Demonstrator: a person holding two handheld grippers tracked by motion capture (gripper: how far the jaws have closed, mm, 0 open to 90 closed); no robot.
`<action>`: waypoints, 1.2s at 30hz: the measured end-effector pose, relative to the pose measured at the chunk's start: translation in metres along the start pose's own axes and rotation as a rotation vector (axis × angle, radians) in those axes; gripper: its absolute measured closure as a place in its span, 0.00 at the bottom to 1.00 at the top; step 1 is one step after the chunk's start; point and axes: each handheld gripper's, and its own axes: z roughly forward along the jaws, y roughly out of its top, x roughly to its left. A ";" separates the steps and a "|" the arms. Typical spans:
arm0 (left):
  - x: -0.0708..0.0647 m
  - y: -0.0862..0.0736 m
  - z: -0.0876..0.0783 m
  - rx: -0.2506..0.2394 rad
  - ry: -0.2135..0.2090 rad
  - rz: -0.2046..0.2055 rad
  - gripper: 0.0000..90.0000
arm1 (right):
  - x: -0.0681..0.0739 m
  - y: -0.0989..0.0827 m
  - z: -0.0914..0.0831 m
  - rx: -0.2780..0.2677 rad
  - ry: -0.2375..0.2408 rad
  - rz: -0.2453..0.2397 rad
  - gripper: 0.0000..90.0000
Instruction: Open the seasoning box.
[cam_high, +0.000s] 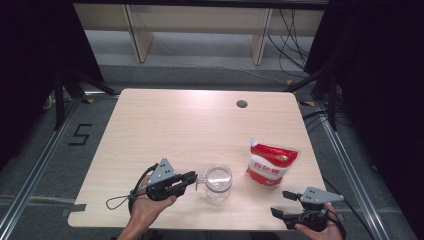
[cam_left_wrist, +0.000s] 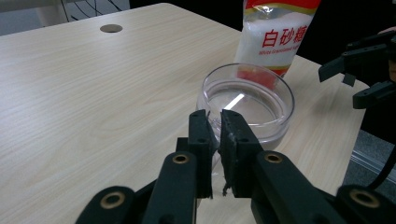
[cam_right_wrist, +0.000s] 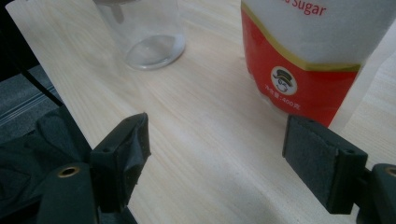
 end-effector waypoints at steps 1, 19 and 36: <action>0.000 0.000 0.002 -0.002 -0.002 0.000 0.94 | 0.000 0.000 0.000 -0.002 -0.003 -0.003 0.27; -0.003 0.002 0.017 0.017 0.004 0.016 0.95 | 0.009 0.009 0.008 -0.011 0.001 -0.049 0.35; -0.001 0.000 0.019 0.000 0.007 0.015 0.95 | 0.010 0.021 0.022 -0.041 0.032 -0.109 0.45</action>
